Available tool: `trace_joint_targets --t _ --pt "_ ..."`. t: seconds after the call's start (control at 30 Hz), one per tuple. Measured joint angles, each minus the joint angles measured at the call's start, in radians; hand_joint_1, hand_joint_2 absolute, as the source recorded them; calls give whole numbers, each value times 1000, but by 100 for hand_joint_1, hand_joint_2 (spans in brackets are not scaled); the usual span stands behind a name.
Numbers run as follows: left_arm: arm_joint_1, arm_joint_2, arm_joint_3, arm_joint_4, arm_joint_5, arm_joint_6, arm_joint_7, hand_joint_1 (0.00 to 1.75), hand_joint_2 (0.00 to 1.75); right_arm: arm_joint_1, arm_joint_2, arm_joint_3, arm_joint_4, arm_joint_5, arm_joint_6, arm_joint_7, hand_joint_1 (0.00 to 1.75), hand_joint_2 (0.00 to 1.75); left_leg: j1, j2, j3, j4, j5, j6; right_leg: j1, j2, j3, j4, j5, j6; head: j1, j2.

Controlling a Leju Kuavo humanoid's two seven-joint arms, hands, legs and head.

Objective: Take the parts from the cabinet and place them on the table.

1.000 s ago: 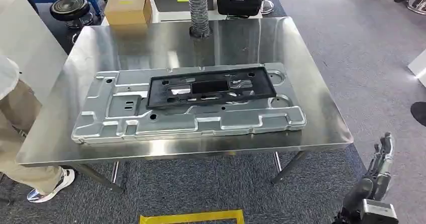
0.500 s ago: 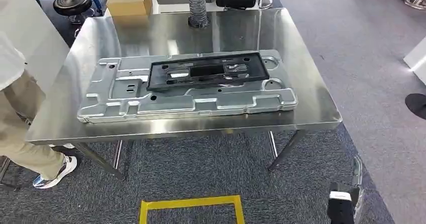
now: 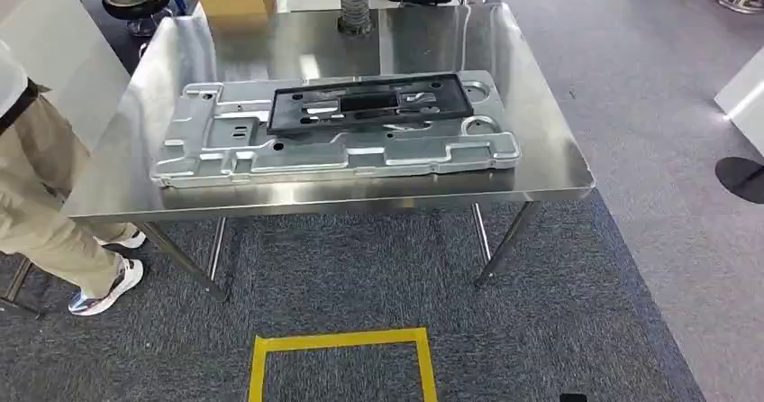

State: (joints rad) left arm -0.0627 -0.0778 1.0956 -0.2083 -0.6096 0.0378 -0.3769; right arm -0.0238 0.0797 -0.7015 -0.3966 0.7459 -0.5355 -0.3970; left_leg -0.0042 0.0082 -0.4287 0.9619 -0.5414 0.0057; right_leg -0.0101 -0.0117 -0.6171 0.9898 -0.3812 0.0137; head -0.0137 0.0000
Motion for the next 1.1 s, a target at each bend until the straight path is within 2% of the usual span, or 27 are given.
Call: trace_joint_targets --t 0.03,0.07,0.1,0.13,0.17,0.2,0.23,0.27,0.33,0.37,0.4,0.43,0.53,0.57,0.6,0.67,0.7,0.73,0.77,0.8,0.83,0.87,0.9,0.93,1.03,1.07,1.1 --pt "1 0 0 0 -8 -5 1 0 0 0 -6 0 33 41 34 127 0 0 6 0 -7 -13 20 9 7 0 -2 -6 12 9 2 0" --pt "-1 0 0 0 -13 -11 3 0 0 -1 -10 2 60 71 78 237 0 0 11 6 -16 -19 36 14 -1 5 -11 6 -13 11 0 0" --pt "-2 1 0 0 -22 -17 4 0 0 0 -13 7 83 87 131 341 0 0 11 4 -32 -20 49 26 -1 6 -25 46 -78 14 8 0" --pt "-1 2 -1 0 -32 -25 5 0 0 0 -16 8 104 87 207 449 0 0 10 4 -47 -19 61 28 -4 7 -44 115 -148 19 11 0" --pt "0 3 -2 0 -43 -32 8 0 0 0 -18 8 118 89 281 527 0 0 9 4 -61 -18 71 28 -5 8 -62 192 -200 23 11 0" --pt "0 3 -3 0 -50 -35 10 0 0 0 -19 8 129 97 347 572 0 0 8 6 -77 -15 82 28 -5 7 -77 267 -230 28 11 0" --pt "-2 4 -5 0 -55 -37 12 0 0 0 -19 11 138 106 395 591 0 0 8 7 -95 -9 92 25 -7 7 -78 312 -225 31 11 0" --pt "-2 5 -8 0 -59 -37 14 0 0 -2 -19 16 147 113 433 601 0 0 8 8 -114 -2 101 22 -9 7 -58 308 -192 33 12 0" --pt "-6 5 -12 0 -67 -39 16 0 0 -6 -19 22 157 122 476 613 0 0 9 10 -148 16 113 16 -16 7 42 190 -124 35 11 0" --pt "-8 5 -15 0 -72 -40 18 0 0 -10 -19 26 160 123 502 621 0 0 10 10 -160 28 118 12 -19 7 109 100 -123 34 11 0" --pt "-10 7 -18 0 -77 -40 19 0 0 -17 -19 29 162 123 526 622 0 0 5 8 -173 41 122 6 -14 8 176 2 -159 30 14 0" --pt "-12 7 -21 0 -79 -40 19 0 0 -20 -19 30 164 123 537 622 0 0 6 8 -178 46 129 -1 -11 11 182 -17 -169 16 10 0" --pt "-12 8 -22 0 -79 -39 21 0 0 -23 -19 33 173 126 554 623 0 0 7 8 -182 40 155 -22 -9 10 162 -17 -151 -8 12 0" --pt "-10 9 -22 0 -78 -39 22 0 0 -25 -18 33 178 126 555 622 0 0 14 5 -188 49 142 -26 -13 3 154 -22 -137 -16 12 0" --pt "-8 8 -22 0 -78 -38 24 0 0 -28 -18 33 179 127 559 622 0 0 15 2 -204 83 81 -29 -11 3 139 -22 -124 -26 7 0" --pt "-8 7 -23 0 -78 -38 25 0 0 -26 -18 33 180 132 566 628 0 0 17 2 -239 221 -44 -35 -7 2 110 -22 -102 -31 5 0" --pt "-8 7 -23 0 -78 -38 26 0 0 -26 -18 33 181 134 569 632 0 0 17 2 -252 291 -80 -37 -5 2 94 -20 -91 -32 5 0" --pt "-8 7 -23 0 -78 -38 27 0 0 -26 -18 33 183 134 571 635 0 0 16 2 -253 341 -85 -38 -3 2 78 -17 -79 -32 5 0" --pt "-8 7 -23 0 -78 -38 29 0 0 -26 -18 33 185 133 573 639 0 0 16 1 -236 349 -58 -36 -2 2 61 -14 -69 -30 5 0" --pt "-8 7 -23 0 -79 -38 30 0 0 -25 -18 33 186 133 578 643 0 0 16 1 -198 316 -17 -33 -2 2 46 -10 -60 -28 5 0" --pt "-8 7 -23 0 -79 -37 31 0 0 -25 -18 33 188 131 581 646 0 0 16 1 -146 251 19 -30 -2 2 32 -5 -53 -25 5 0" --pt "-9 7 -23 0 -80 -37 31 0 0 -25 -18 33 188 131 584 650 0 0 16 1 -77 158 35 -24 -1 2 19 1 -45 -22 5 0" --pt "-12 8 -24 0 -82 -36 31 0 0 -27 -18 33 188 129 584 652 0 0 14 -1 -15 66 7 -17 -1 3 12 7 -39 -17 4 0" --pt "-13 8 -24 0 -82 -35 31 0 0 -26 -18 33 189 126 584 653 0 0 8 -2 20 -3 -15 -13 2 3 8 10 -31 -10 6 0" --pt "-11 8 -24 0 -90 -34 33 0 0 -24 -18 32 190 116 583 649 0 0 1 -1 -1 -2 -3 6 -2 0 4 0 -2 11 6 0" --pt "-10 7 -24 0 -90 -33 33 0 0 -23 -19 31 192 113 583 644 0 0 11 3 -9 -12 16 15 -3 1 -3 4 -3 16 6 0" --pt "-12 6 -24 0 -92 -32 34 0 0 -23 -19 31 192 111 582 637 0 0 10 6 -24 -12 28 23 -5 5 -14 27 -50 20 6 0"
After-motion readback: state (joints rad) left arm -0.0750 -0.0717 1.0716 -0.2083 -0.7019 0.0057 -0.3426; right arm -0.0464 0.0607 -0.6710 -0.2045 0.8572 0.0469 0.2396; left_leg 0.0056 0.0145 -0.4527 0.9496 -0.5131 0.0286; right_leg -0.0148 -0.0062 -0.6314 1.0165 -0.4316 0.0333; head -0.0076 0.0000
